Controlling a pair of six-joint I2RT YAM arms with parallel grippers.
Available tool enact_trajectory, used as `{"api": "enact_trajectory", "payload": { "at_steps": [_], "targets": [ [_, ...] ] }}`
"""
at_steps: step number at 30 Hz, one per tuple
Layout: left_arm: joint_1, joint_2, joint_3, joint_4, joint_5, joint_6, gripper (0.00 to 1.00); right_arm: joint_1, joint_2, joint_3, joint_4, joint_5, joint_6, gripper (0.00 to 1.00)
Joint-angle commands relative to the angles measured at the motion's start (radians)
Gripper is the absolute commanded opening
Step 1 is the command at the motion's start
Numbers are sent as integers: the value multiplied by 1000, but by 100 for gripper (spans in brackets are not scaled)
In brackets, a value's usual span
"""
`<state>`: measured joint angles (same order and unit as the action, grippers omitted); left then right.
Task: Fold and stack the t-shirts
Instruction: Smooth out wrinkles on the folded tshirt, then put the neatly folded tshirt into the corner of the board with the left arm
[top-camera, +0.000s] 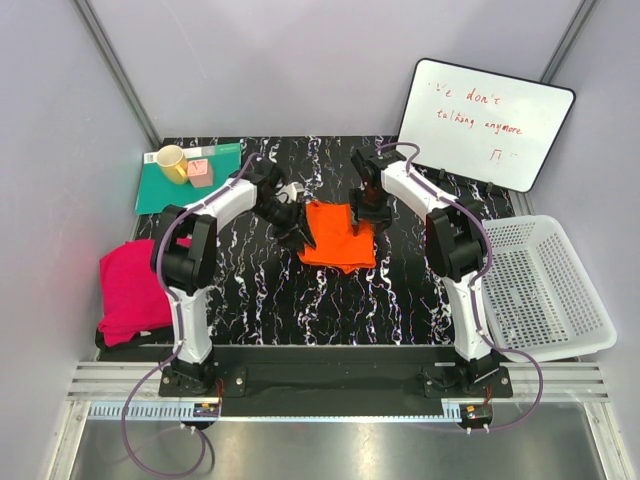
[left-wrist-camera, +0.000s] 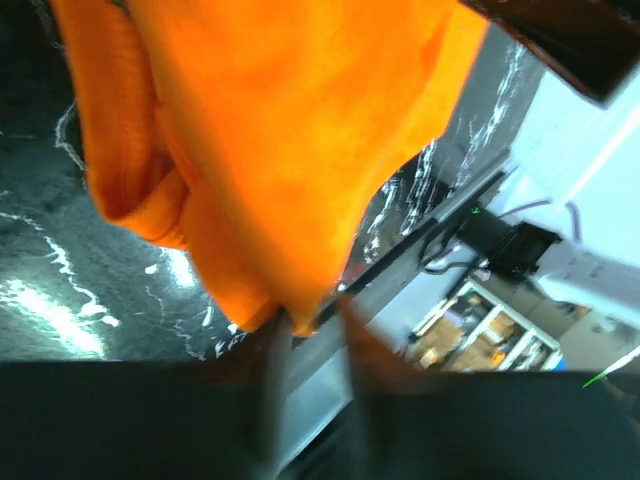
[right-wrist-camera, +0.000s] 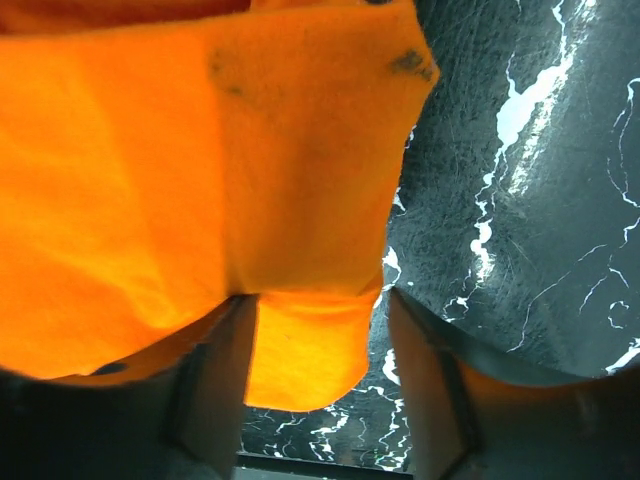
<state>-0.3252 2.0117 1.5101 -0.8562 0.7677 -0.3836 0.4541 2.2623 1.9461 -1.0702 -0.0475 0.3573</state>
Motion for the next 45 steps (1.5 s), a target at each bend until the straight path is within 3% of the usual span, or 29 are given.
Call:
{"api": "enact_trajectory", "payload": {
  "at_steps": [1, 2, 4, 13, 28, 31, 35, 38, 39, 40, 45],
  "targets": [
    [6, -8, 18, -15, -80, 12, 61, 1, -15, 25, 6, -15, -15, 67],
    [8, -16, 22, -14, -109, 12, 86, 1, -18, 27, 7, -11, -15, 68],
    [8, -53, 41, -15, -171, 21, 99, 1, -32, 27, 7, -2, -18, 69],
    [11, -87, 30, 34, -194, 31, 99, 1, -99, 4, 7, 64, -12, 69],
    [3, 162, 116, 86, -199, 52, 99, -3, -112, 11, 7, 80, -4, 70],
    [-26, 202, 145, 86, -196, 65, 92, -2, -113, 10, 7, 80, -4, 70],
    [-87, 298, 203, 85, -182, 65, 74, -5, -110, 10, 6, 72, -6, 70],
    [-110, 357, 248, 79, -185, 52, 44, -8, -115, 10, 4, 71, -8, 70],
    [-112, 366, 260, 75, -185, 51, 28, -6, -116, 8, 4, 71, -6, 70],
    [-112, 372, 265, 66, -189, 51, 0, -8, -118, 8, 4, 72, -6, 70],
    [-88, 306, 250, 39, -281, 72, 0, -11, -138, -3, 3, 80, -9, 70]
  ]
}}
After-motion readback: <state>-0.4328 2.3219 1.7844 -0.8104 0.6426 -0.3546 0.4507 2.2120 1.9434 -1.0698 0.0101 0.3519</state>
